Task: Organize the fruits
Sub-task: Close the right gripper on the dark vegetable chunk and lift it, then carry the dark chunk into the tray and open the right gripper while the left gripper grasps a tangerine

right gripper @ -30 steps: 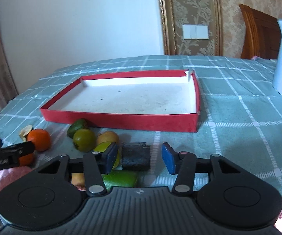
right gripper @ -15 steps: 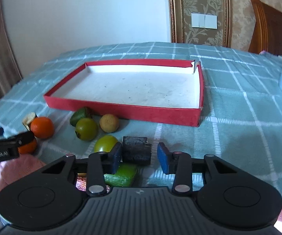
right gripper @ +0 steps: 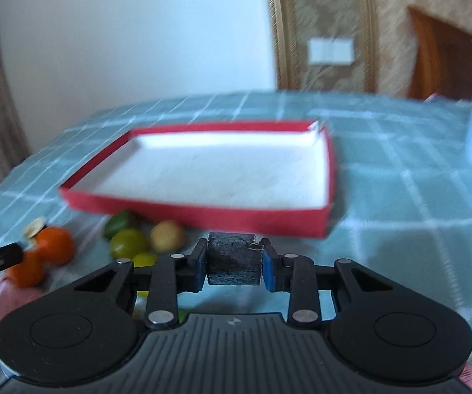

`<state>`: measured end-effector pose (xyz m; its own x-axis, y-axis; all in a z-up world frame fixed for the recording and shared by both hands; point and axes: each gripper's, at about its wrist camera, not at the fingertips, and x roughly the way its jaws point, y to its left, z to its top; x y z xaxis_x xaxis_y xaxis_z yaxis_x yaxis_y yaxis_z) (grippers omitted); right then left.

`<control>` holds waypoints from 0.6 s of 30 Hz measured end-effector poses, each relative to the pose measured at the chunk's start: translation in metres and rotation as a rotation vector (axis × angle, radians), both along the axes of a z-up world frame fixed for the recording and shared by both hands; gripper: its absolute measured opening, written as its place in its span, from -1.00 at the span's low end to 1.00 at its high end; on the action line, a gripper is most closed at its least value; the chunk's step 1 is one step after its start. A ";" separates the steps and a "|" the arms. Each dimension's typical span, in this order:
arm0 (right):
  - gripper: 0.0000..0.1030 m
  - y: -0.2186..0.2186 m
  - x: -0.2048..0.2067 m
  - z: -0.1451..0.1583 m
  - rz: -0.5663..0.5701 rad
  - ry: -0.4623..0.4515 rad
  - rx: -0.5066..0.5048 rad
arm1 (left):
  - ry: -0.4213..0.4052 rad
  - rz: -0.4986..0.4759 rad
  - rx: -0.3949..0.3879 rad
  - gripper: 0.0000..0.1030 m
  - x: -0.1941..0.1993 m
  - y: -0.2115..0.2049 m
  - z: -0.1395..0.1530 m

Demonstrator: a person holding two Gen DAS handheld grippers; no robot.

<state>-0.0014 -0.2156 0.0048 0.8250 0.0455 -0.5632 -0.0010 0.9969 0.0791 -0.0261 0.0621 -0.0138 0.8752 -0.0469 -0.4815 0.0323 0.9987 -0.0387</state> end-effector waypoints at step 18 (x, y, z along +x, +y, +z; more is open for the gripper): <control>-0.38 -0.011 0.006 -0.014 -0.003 0.010 0.088 | 0.032 -0.124 0.082 0.98 0.009 -0.030 -0.014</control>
<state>0.0043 -0.2263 -0.0094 0.8196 0.0926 -0.5654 0.0033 0.9861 0.1664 -0.0168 0.0317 -0.0273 0.8490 -0.1130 -0.5162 0.1558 0.9870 0.0403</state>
